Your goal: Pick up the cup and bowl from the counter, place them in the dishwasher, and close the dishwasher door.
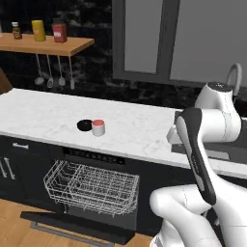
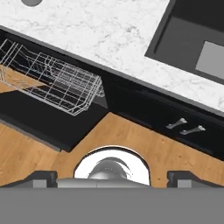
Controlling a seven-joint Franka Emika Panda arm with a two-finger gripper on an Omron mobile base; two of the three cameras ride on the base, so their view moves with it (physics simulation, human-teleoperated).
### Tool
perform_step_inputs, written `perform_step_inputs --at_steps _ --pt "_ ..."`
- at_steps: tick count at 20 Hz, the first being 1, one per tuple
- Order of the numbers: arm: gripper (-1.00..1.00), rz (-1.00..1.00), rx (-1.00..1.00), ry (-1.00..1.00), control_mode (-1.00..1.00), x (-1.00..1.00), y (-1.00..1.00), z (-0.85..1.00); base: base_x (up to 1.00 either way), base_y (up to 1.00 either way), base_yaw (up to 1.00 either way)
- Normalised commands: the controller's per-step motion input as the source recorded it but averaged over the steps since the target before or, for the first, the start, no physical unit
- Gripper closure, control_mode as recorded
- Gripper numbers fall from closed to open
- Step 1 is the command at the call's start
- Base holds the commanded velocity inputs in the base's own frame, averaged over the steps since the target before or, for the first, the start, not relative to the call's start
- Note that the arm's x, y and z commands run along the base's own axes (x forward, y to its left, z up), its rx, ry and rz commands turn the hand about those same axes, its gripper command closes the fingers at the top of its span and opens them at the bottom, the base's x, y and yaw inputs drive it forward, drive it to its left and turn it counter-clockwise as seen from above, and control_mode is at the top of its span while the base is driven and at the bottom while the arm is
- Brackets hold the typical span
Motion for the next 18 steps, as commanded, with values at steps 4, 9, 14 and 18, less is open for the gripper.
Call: perform_step_inputs --at_steps 4,9,14,18 --pt "-1.00 0.00 0.00 0.00 1.00 0.00 0.00 0.00 0.07 -0.42 0.46" --pt "-1.00 0.00 0.00 0.00 1.00 0.00 0.00 0.00 0.11 -0.59 0.43" --pt "-1.00 0.00 0.00 0.00 1.00 0.00 0.00 0.00 0.22 -0.75 0.36" --pt "-1.00 0.00 0.00 0.00 1.00 0.00 0.00 0.00 0.32 -0.31 0.28"
